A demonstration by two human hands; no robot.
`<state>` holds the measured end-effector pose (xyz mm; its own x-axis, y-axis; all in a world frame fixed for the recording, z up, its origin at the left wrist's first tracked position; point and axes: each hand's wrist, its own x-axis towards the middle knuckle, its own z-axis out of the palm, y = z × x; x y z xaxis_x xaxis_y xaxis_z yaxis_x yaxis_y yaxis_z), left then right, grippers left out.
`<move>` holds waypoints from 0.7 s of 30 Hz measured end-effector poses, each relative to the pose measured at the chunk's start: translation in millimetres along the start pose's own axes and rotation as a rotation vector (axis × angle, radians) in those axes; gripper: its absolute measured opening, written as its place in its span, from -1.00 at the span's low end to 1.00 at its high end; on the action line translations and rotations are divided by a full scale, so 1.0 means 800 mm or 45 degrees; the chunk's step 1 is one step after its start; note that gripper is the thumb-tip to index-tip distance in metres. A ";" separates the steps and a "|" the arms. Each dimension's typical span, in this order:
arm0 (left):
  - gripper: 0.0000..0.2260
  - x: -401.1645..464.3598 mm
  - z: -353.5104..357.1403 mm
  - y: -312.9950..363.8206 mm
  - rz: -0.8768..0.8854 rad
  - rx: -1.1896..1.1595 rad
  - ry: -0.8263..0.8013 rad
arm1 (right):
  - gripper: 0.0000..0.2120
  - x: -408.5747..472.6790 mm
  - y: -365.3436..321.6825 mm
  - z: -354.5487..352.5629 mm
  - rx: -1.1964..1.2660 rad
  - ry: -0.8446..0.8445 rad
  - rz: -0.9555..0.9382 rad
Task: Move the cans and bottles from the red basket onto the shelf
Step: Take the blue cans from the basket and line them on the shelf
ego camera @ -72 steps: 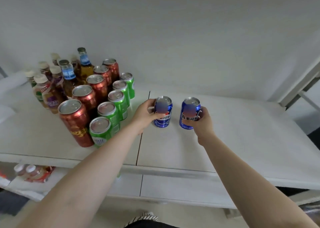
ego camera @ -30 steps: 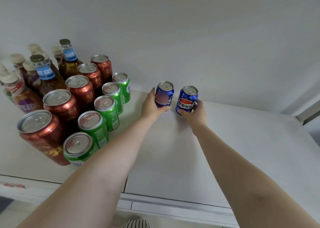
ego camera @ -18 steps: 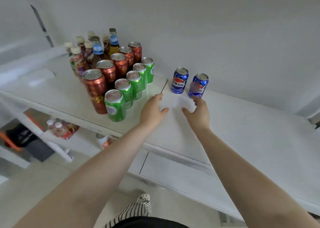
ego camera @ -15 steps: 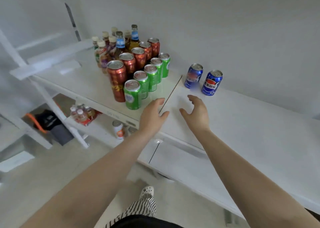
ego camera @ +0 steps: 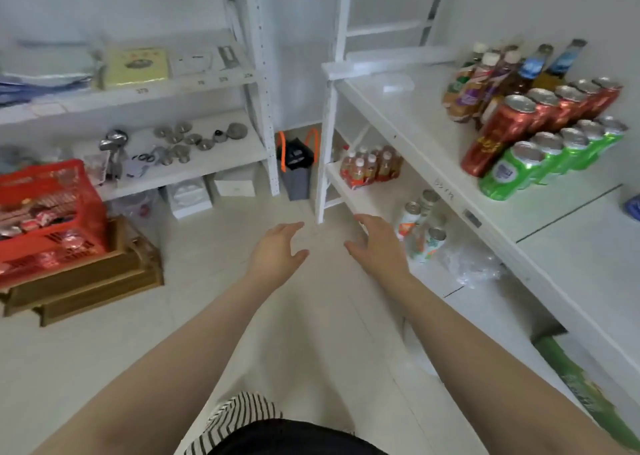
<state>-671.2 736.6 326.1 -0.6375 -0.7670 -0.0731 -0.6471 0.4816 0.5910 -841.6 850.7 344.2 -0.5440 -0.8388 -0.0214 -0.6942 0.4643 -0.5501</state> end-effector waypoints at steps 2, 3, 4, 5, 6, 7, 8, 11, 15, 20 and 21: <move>-0.48 -0.019 -0.034 -0.068 -0.102 -0.001 0.026 | -0.45 0.011 -0.052 0.051 -0.007 -0.084 -0.086; -0.48 -0.028 -0.052 -0.104 -0.152 0.007 0.040 | -0.45 0.016 -0.082 0.078 -0.010 -0.128 -0.127; -0.48 -0.039 -0.071 -0.140 -0.199 0.024 0.056 | -0.46 0.021 -0.112 0.106 -0.014 -0.174 -0.166; -0.48 -0.049 -0.091 -0.175 -0.249 0.041 0.065 | -0.46 0.026 -0.144 0.134 -0.019 -0.217 -0.196; -0.48 -0.058 -0.111 -0.210 -0.292 0.057 0.077 | -0.46 0.030 -0.175 0.162 -0.028 -0.258 -0.221; -0.47 -0.068 -0.132 -0.244 -0.332 0.072 0.088 | -0.46 0.032 -0.208 0.189 -0.044 -0.302 -0.244; -0.47 -0.078 -0.154 -0.277 -0.368 0.086 0.097 | -0.46 0.034 -0.239 0.215 -0.059 -0.344 -0.273; -0.47 -0.100 -0.215 -0.368 -0.476 0.102 0.119 | -0.46 0.042 -0.327 0.286 -0.102 -0.459 -0.353; -0.49 -0.120 -0.278 -0.466 -0.612 0.035 0.174 | -0.45 0.062 -0.427 0.357 -0.180 -0.573 -0.446; -0.48 -0.122 -0.335 -0.557 -0.771 -0.031 0.279 | -0.47 0.107 -0.531 0.425 -0.215 -0.654 -0.570; -0.48 -0.117 -0.345 -0.575 -0.800 -0.053 0.295 | -0.47 0.118 -0.552 0.436 -0.204 -0.674 -0.591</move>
<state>-198.3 470.0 283.2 -0.0357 -0.9697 -0.2416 -0.8465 -0.0992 0.5231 -421.9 467.3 294.0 0.0974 -0.9661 -0.2392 -0.8808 0.0282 -0.4726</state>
